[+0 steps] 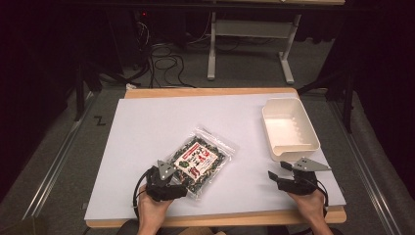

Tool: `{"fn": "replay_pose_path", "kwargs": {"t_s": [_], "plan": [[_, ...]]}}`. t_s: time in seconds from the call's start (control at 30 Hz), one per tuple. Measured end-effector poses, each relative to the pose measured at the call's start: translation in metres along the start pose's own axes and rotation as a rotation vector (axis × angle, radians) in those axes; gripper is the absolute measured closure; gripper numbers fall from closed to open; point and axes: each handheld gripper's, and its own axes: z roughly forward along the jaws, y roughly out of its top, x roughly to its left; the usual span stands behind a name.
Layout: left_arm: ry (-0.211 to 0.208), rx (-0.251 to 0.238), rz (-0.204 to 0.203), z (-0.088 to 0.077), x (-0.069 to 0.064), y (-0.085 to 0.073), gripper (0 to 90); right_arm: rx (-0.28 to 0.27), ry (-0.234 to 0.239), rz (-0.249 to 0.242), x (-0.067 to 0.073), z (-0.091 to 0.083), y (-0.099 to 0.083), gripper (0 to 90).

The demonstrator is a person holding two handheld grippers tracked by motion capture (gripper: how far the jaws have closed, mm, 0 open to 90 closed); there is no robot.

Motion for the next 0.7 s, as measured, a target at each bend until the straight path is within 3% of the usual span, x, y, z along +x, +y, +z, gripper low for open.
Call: {"fn": "replay_pose_path", "kwargs": {"t_s": [0.27,0.47,0.57,0.7], "plan": [[0.007,0.002,-0.003,-0.0007,0.0002,-0.0016,15.7,0.004,0.038,-0.03,0.0037,0.0026,0.0007,38.6],[0.005,-0.003,-0.003,-0.0011,-0.0001,-0.002,15.6,-0.002,0.052,-0.018,0.0045,0.0029,0.0009,38.6],[0.008,-0.002,-0.006,-0.0003,0.0003,-0.0015,15.5,-0.005,0.027,-0.032,0.0064,0.002,0.0029,36.5],[0.015,0.001,-0.001,0.001,-0.001,-0.0013,15.4,-0.011,-0.018,-0.089,0.0103,0.0008,0.0047,34.0]]}}
